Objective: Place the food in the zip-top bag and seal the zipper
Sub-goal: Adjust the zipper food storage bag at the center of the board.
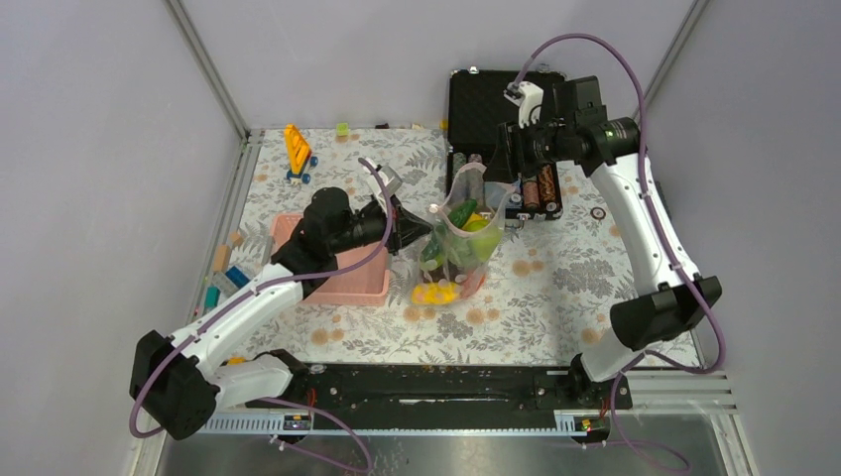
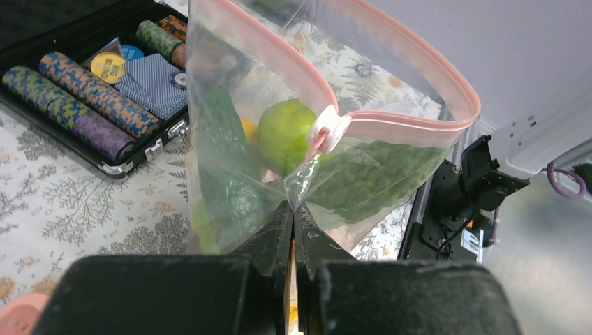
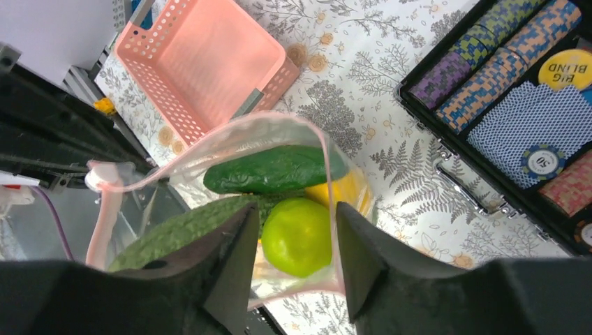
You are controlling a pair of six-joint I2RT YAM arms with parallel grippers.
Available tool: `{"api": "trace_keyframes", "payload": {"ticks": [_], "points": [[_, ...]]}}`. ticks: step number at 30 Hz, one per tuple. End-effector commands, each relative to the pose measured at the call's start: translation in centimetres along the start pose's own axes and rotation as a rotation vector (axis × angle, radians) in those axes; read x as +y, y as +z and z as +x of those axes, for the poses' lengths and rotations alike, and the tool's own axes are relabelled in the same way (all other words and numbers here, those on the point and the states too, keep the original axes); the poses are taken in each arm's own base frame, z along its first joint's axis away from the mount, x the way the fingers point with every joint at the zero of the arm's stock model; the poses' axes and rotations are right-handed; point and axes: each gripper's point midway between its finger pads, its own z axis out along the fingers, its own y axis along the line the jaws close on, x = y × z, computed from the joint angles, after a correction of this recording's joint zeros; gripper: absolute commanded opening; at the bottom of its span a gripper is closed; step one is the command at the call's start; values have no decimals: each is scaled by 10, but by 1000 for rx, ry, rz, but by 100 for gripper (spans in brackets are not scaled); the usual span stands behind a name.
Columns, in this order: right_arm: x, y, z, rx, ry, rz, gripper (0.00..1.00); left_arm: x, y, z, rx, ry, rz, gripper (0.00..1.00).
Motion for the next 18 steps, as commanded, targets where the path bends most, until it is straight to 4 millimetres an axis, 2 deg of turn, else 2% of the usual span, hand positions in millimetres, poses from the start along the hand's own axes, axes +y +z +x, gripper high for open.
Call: {"api": "trace_keyframes", "payload": {"ticks": [1,6,7,10,13,15,18], "points": [[22,-22,-19,-153,-114,-45,59,-4,-7,-36,-148,-22,-54,0],[37,-47,-21,-269,-244,-33,75,-1,-8,-33,-153,-61,-88,0],[44,-58,-20,-303,-281,-29,77,-1,-8,-32,-152,-66,-91,0],[63,-70,-12,-356,-388,-40,79,-1,-8,-32,-143,-80,-98,0],[91,-67,7,-342,-560,-69,80,-3,-11,-33,-149,-82,-97,0],[105,-57,22,-315,-688,-70,83,-6,-14,-34,-157,-78,-95,0],[128,-48,26,-317,-705,-144,82,-9,-19,-36,-168,-72,-94,0]]}}
